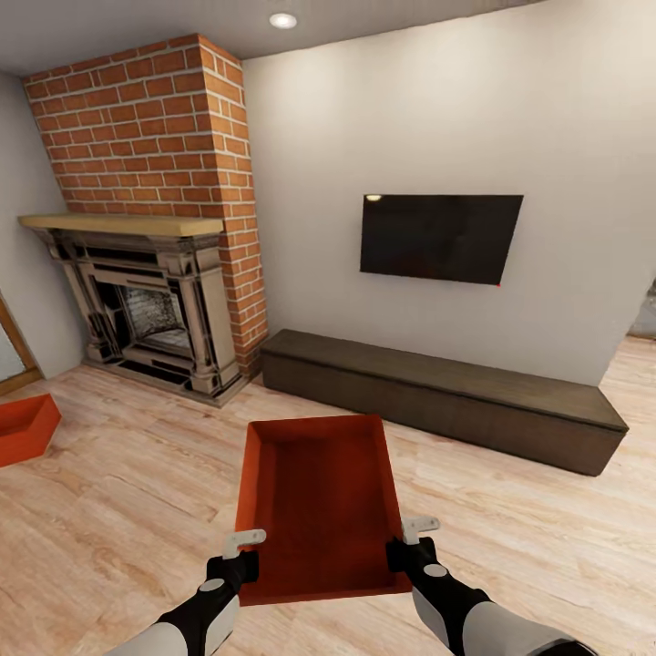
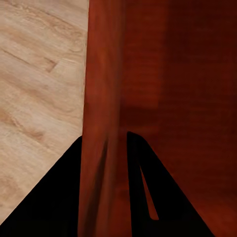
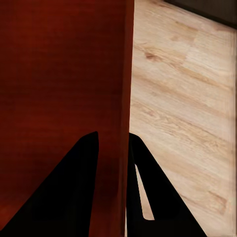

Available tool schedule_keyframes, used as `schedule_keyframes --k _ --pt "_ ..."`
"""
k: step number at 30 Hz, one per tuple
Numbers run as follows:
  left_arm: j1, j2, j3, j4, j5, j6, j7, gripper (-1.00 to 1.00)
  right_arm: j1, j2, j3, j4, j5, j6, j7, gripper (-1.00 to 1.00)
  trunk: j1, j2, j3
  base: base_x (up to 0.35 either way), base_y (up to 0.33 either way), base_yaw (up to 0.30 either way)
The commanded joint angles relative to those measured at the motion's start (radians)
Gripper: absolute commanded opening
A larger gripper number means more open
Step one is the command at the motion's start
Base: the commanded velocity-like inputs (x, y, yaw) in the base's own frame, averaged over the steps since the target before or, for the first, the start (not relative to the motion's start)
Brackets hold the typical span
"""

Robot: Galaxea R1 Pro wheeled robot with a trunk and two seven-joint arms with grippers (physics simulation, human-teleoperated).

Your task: Move the two storage containers from the living room to the garage. In the garage, place one container on the floor and stack the other container on top of it (either order is fine).

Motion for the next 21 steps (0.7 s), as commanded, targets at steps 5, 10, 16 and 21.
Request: schedule_keyframes --k 5,10,16,21 --pt "0.000 0.000 0.043 0.003 0.014 -0.005 0.029 -1.00 -0.001 0.001 -0.057 -0.081 0.000 -0.001 -0.001 -1.00 0.000 -0.001 0.005 0.000 0.000 -0.167" --pt "0.000 0.000 0.043 0.003 0.017 -0.005 0.033 -1.00 -0.001 0.001 -0.057 -0.081 0.000 -0.001 -0.001 -1.00 0.000 -0.001 0.011 0.000 0.000 -0.167" --pt "0.000 0.000 0.043 0.003 0.046 -0.005 0.038 -1.00 -0.001 0.001 -0.057 -0.082 0.000 -0.001 -0.001 -1.00 0.000 -0.001 0.018 0.012 0.000 -0.165" --pt "0.000 0.001 0.042 0.003 0.077 -0.005 0.037 -1.00 -0.001 0.002 -0.057 -0.082 0.000 -0.001 -0.001 -1.00 0.000 -0.001 0.020 0.193 0.000 -0.064"
